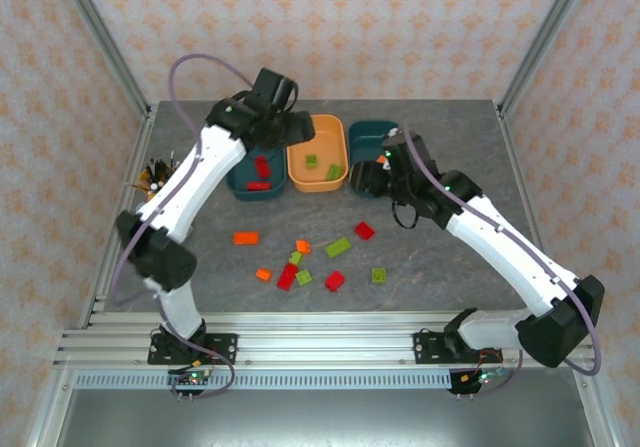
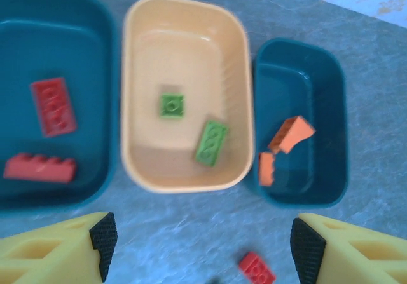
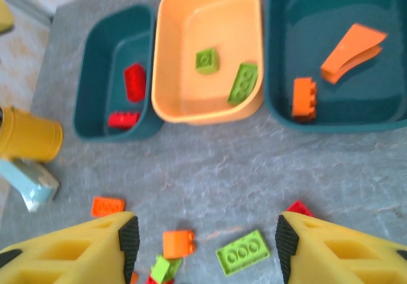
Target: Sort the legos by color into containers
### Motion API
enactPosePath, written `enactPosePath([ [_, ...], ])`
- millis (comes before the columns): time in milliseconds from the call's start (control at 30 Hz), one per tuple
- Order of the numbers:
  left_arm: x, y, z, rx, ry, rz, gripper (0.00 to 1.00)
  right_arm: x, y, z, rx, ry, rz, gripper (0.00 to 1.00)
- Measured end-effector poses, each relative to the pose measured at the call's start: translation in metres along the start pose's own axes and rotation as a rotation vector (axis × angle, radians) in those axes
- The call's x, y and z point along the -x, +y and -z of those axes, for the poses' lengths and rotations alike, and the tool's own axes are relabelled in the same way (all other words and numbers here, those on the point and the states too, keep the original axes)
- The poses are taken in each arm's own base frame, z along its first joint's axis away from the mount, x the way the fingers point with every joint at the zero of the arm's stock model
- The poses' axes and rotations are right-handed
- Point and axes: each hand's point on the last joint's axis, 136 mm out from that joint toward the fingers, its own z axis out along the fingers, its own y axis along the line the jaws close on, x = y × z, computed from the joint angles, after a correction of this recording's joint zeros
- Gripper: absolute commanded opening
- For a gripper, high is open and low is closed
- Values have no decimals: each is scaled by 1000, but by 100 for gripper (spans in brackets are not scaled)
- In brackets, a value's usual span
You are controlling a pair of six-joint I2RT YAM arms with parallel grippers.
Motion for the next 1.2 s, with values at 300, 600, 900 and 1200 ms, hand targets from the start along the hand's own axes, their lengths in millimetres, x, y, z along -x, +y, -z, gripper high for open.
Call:
enactPosePath([
  [300, -133, 128, 39, 165, 74, 115, 81, -127, 49, -82, -80, 380, 219, 60],
  [600, -207, 172, 68, 11, 36, 227, 82, -185, 50, -148, -236, 559, 184, 60],
  [900, -216, 170, 77, -72, 21, 287, 82, -199, 43, -182, -311, 596, 138, 47],
  [1200, -217, 168, 77, -79, 31, 287, 82, -200, 28, -192, -356, 612, 94, 30],
])
